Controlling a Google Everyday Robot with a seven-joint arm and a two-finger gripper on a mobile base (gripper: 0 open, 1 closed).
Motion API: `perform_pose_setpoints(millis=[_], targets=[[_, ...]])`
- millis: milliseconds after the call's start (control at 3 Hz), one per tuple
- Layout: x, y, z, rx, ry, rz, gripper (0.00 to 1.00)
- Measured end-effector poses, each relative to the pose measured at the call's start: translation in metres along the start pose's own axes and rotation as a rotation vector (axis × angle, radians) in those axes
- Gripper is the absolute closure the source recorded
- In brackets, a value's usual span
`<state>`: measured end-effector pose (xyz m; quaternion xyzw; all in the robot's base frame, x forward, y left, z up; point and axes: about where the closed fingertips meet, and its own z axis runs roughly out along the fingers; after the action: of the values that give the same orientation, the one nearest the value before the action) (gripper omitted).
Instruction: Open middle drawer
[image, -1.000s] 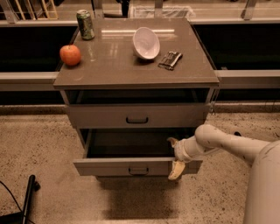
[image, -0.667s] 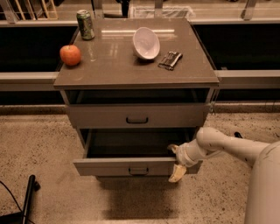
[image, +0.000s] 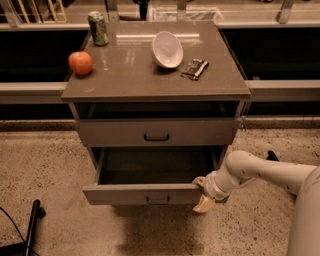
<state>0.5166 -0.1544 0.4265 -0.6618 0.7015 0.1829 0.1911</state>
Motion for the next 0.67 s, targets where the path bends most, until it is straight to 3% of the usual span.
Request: perform_pose_setpoints(millis=[667], targets=[[-0.006, 0.021, -0.019, 0.008, 0.047, 0.002, 0.48]])
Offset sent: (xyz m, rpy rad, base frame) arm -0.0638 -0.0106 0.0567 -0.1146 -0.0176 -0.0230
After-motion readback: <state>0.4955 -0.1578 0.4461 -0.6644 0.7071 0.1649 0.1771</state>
